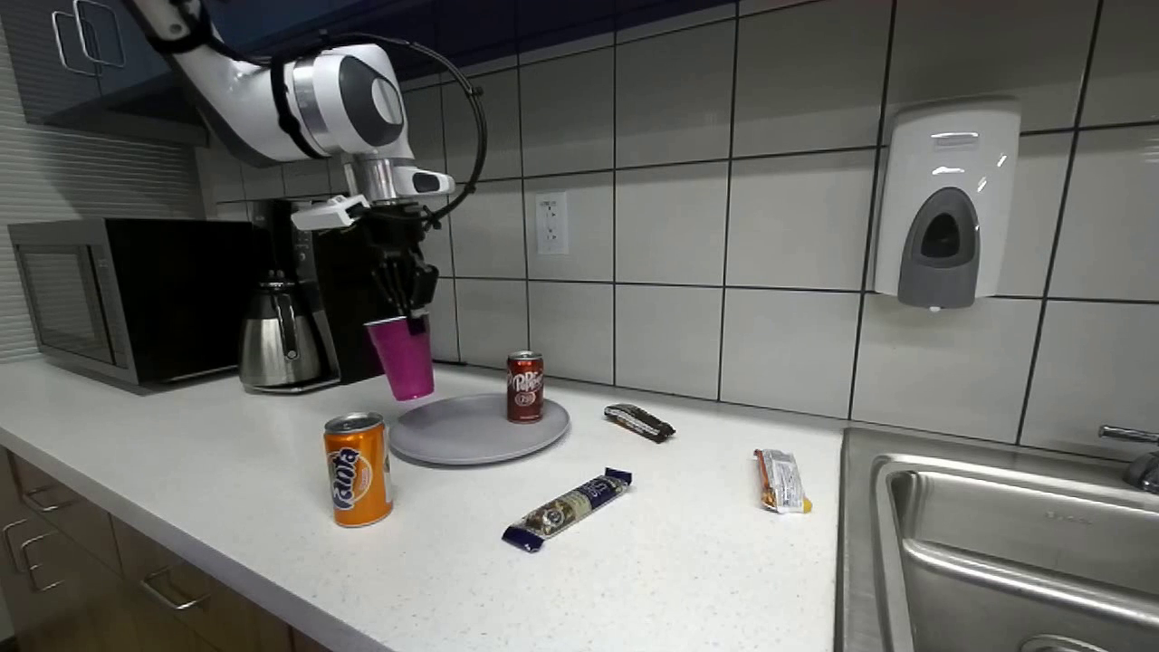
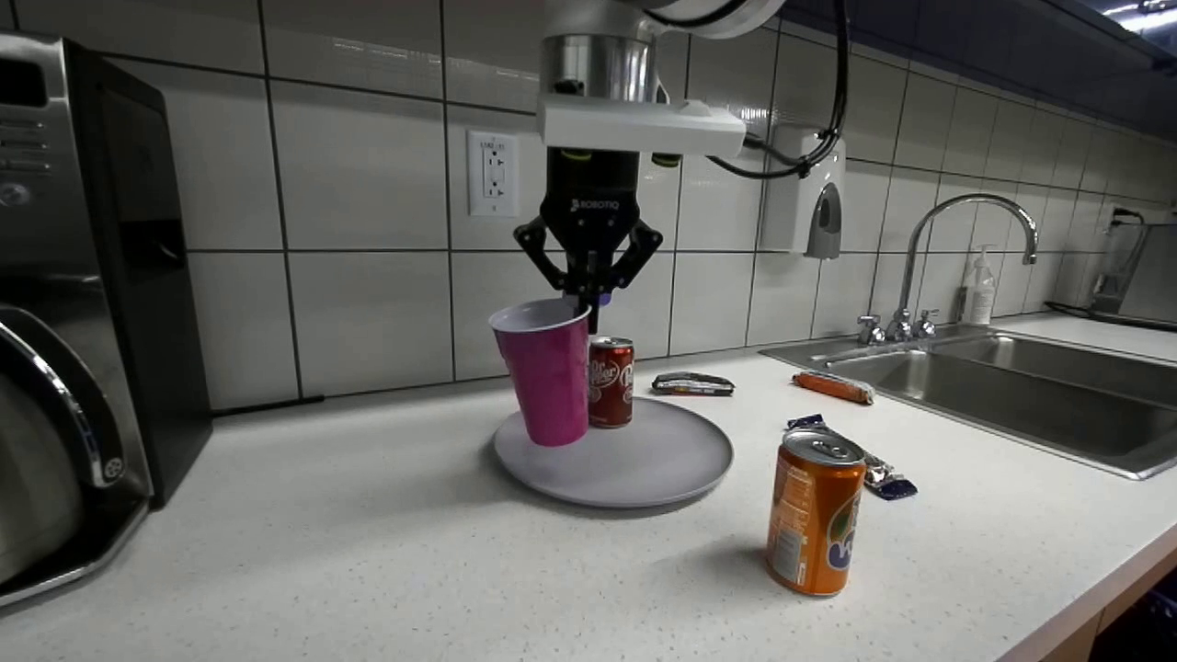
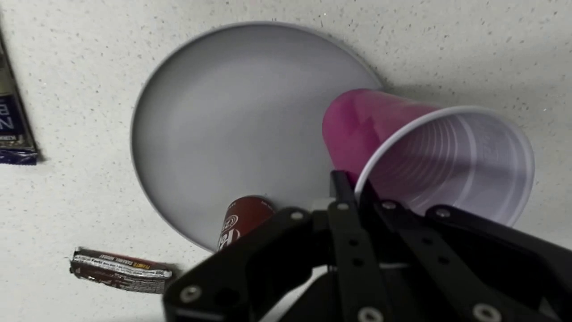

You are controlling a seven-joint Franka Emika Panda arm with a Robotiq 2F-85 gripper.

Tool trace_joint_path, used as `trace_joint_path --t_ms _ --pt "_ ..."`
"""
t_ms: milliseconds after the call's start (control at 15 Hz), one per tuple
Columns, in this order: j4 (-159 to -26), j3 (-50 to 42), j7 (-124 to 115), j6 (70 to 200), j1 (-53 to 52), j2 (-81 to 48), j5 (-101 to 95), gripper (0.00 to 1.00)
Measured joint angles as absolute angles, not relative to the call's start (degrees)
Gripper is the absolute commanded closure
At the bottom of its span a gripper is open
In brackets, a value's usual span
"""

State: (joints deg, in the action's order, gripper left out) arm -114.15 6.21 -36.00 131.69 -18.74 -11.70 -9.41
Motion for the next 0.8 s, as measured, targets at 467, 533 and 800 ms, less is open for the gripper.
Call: trace_joint_path --t_ms 467,533,800 --pt "-122.93 9.92 -36.13 131.10 -18.82 -4.55 -8.18 0.99" --pt "-124.14 10.37 -36.13 131.05 -18.82 -3.76 -7.83 0.99" --pt "-128.31 11.93 -36.10 130.81 -18.81 -1.18 -5.53 0.99"
